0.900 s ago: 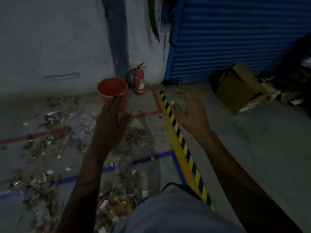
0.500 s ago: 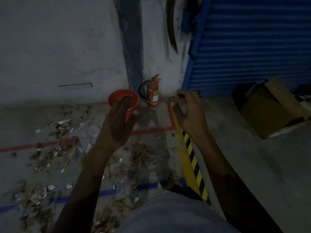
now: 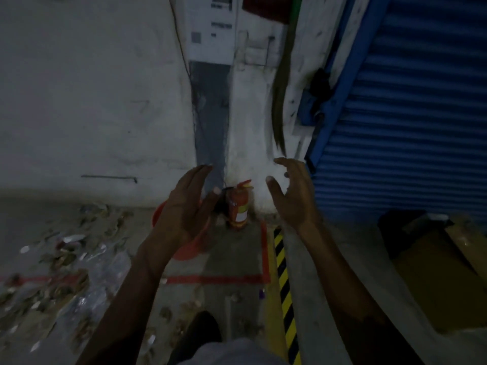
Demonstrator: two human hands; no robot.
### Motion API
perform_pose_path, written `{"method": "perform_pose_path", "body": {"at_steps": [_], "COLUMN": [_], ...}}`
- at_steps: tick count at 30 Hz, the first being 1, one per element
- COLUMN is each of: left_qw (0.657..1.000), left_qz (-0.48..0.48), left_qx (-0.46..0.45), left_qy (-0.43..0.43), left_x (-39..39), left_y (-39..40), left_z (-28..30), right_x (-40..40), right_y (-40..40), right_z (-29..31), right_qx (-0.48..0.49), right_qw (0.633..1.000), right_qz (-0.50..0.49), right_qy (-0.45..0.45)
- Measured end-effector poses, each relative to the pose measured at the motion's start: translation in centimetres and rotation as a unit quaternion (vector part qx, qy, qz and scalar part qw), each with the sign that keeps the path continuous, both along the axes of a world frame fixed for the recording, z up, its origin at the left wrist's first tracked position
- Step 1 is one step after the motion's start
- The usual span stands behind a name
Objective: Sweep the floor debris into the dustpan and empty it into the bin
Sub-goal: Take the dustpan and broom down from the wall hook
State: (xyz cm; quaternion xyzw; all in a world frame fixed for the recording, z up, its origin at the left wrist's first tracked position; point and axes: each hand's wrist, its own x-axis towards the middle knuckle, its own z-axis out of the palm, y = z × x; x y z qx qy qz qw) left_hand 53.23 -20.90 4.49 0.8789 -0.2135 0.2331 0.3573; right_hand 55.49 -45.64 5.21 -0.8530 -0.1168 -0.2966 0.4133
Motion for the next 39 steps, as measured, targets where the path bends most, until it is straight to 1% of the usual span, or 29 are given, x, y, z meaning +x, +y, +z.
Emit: {"method": "perform_pose_path", "body": {"at_steps": [2,4,8,10,12,15,19,22,24,29,32,36,39], "left_qw": [1.0,1.0,0.998,0.995,0.992,0.99,0.984,0.982,0.981,0.974,0.969,0.956,0.951], "left_qz": [0.005,0.006,-0.063,-0.097,-0.121,-0.131,-0.146,-0.139,-0.126,-0.126,-0.097,-0.06,-0.061], "left_qx": [0.002,-0.005,-0.006,-0.009,-0.004,-0.001,-0.029,-0.034,-0.027,-0.013,-0.016,-0.035,-0.039], "left_qy": [-0.014,-0.018,-0.008,-0.006,-0.02,-0.051,-0.096,-0.126,-0.144,-0.189,-0.227,-0.285,-0.301], "left_x": [4.8,10.2,21.5,27.1,32.3,38.5,46.1,50.4,53.0,59.7,63.2,65.9,67.1], "left_y": [-0.3,-0.7,-2.3,-3.1,-3.7,-4.6,-7.1,-9.5,-11.4,-15.1,-16.0,-16.3,-16.7], "left_z": [0.0,0.3,2.9,5.3,7.1,9.5,12.7,14.7,16.2,20.6,24.4,28.4,31.3], "right_x": [4.3,9.2,18.7,23.3,27.4,33.0,39.7,44.5,48.1,56.4,60.5,65.0,67.4], "right_y": [-0.5,-0.9,-1.5,-1.8,-2.1,-3.5,-6.1,-7.9,-9.1,-11.5,-12.6,-13.6,-13.6], "right_z": [0.3,0.6,2.7,4.6,6.3,8.4,12.3,14.6,16.3,21.1,25.3,30.2,33.5], "right_qx": [-0.008,-0.031,-0.053,-0.038,-0.031,-0.034,-0.023,-0.015,-0.009,-0.014,-0.011,-0.019,-0.001], "right_qw": [1.0,0.999,0.996,0.995,0.993,0.992,0.985,0.984,0.981,0.972,0.967,0.953,0.947], "right_qz": [0.002,-0.007,-0.04,-0.057,-0.074,-0.082,-0.093,-0.092,-0.087,-0.042,-0.01,0.037,0.046], "right_qy": [-0.005,-0.03,-0.06,-0.074,-0.086,-0.094,-0.141,-0.15,-0.171,-0.229,-0.254,-0.299,-0.319]}}
